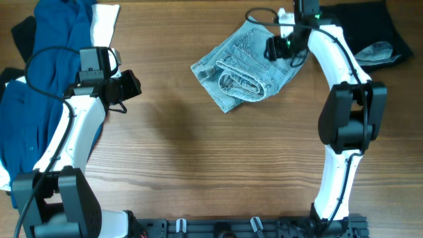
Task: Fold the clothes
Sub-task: 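Grasp the folded shorts bundle with the right gripper and lift it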
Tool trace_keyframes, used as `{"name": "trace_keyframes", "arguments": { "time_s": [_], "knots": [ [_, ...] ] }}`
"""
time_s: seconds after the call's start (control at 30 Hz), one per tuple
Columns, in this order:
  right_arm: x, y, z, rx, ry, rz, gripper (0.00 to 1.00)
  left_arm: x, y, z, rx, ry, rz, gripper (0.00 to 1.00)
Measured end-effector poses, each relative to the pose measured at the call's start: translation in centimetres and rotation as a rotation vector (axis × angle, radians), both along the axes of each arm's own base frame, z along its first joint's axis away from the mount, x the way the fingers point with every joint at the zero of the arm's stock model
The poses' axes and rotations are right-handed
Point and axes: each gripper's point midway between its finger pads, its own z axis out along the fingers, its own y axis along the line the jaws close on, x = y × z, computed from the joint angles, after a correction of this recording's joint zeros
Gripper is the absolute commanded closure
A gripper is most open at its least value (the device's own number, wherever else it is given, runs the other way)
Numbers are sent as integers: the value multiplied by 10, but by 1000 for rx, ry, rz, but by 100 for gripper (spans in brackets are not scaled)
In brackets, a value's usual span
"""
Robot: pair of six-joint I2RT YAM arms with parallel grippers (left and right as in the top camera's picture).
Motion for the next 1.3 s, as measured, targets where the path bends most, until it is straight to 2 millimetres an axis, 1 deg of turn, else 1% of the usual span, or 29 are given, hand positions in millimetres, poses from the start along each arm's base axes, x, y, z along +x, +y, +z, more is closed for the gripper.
{"name": "trace_keyframes", "arguments": {
  "time_s": [0.07, 0.1, 0.13, 0.17, 0.2, 0.27, 0.3, 0.37, 0.43, 0.57, 0.67, 0.7, 0.73, 0.8, 0.87, 0.93, 0.97, 1.0, 1.07, 1.1, 1.17, 1.3],
  "knots": [
    [-11, 36, 32, 14, -40, 132, 18, 4, 0, 2, 0, -18, -1, 49],
    [-21, 60, 38, 15, -42, 204, 17, 5, 0, 3, 1, -25, -1, 46],
    [-30, 79, 38, 16, -37, 258, 14, 6, 0, 4, 1, -29, -1, 44],
    [-41, 99, 32, 17, -20, 312, 11, 6, 0, 4, 2, -29, 0, 43],
    [-55, 120, 23, 18, 0, 365, 5, 6, 2, 4, 9, -29, 4, 43],
    [-69, 142, 9, 14, 11, 422, 1, 6, 8, 3, 39, -26, 22, 42],
    [-75, 153, 0, 12, 6, 452, 0, 5, 12, 2, 59, -22, 35, 40],
    [-79, 165, -12, -1, -11, 472, 0, 4, 20, 1, 101, -13, 60, 39],
    [-79, 167, -20, -17, -22, 476, 0, 2, 25, -1, 124, -1, 74, 38],
    [-81, 169, -52, -73, 2, 485, 0, 1, 30, -1, 152, 4, 91, 36],
    [-80, 172, -58, -127, -5, 490, 0, 0, 32, -1, 158, 4, 94, 35],
    [-79, 172, -60, -162, -10, 487, 5, 0, 32, -1, 158, 5, 94, 35],
    [-78, 172, -62, -194, -15, 478, 7, 0, 32, -1, 158, 5, 94, 35],
    [-74, 169, -66, -267, -36, 436, 20, -1, 31, -2, 158, 11, 93, 35],
    [-68, 166, -69, -306, -53, 403, 31, -1, 31, -2, 158, 11, 93, 35],
    [-65, 164, -69, -320, -60, 377, 37, -1, 32, -2, 159, 12, 92, 35],
    [-63, 163, -70, -323, -62, 362, 38, -1, 32, -2, 160, 12, 92, 35],
    [-62, 161, -72, -331, -59, 352, 37, -2, 31, -3, 159, 14, 91, 35],
    [-62, 161, -72, -335, -56, 348, 28, -3, 32, -3, 161, 19, 92, 35],
    [-63, 161, -73, -333, -52, 347, 27, -4, 32, -4, 162, 23, 92, 34],
    [-70, 163, -74, -324, -26, 399, 23, -4, 32, -4, 162, 23, 92, 34],
    [-75, 164, -73, -289, -2, 471, 14, -4, 32, -4, 162, 23, 92, 34]
  ]
}}
